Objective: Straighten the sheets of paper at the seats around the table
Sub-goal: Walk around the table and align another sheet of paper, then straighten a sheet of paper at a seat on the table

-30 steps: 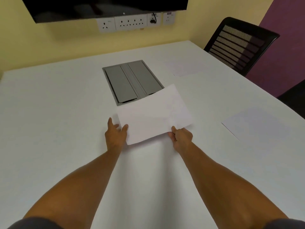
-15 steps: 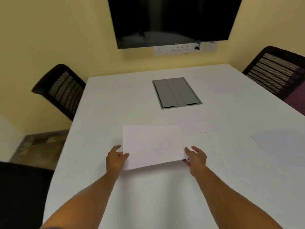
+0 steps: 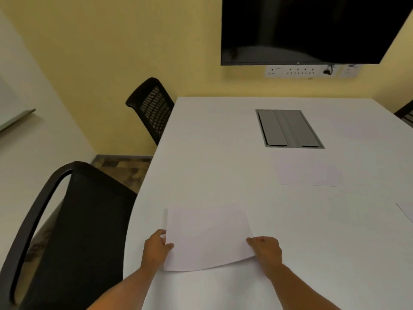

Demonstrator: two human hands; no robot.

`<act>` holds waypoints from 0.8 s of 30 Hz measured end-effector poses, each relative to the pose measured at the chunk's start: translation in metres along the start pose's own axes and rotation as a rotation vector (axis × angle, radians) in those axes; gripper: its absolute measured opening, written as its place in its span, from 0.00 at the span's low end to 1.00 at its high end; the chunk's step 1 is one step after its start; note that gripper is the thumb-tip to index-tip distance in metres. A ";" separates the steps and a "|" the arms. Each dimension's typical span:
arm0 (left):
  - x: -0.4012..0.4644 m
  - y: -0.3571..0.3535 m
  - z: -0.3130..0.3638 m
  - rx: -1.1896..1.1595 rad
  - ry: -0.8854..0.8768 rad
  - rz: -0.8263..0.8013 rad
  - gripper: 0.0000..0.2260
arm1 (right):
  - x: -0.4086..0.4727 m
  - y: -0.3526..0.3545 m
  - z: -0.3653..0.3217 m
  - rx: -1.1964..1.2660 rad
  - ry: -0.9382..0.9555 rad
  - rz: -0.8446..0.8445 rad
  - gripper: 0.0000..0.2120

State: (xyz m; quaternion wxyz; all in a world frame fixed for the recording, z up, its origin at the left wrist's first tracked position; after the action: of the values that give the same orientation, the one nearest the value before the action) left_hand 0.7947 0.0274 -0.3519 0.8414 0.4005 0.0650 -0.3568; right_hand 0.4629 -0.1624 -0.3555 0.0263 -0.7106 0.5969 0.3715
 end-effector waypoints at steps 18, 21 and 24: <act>0.007 -0.016 -0.007 0.606 -0.289 0.024 0.37 | -0.025 -0.047 -0.009 -0.932 0.335 0.060 0.38; 0.008 -0.026 -0.002 0.786 -0.418 -0.002 0.47 | -0.032 -0.060 -0.017 -1.070 0.480 0.053 0.45; 0.011 -0.024 0.013 0.819 -0.493 0.005 0.50 | -0.036 -0.063 -0.025 -1.108 0.514 0.034 0.50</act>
State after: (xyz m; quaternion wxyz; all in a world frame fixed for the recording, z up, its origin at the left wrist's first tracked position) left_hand 0.7847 0.0019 -0.3631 0.6057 0.6027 -0.2835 -0.4353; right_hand 0.5299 -0.1265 -0.3434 -0.4979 -0.6761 0.3134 0.4436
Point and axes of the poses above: each hand's wrist, its own x-axis towards the middle knuckle, its own y-axis out of the back of the hand, z = x × y, the point moved 9 cm from there along x, towards the middle knuckle, and after that the axes turned 1 degree about -y, right-handed, at the moved point
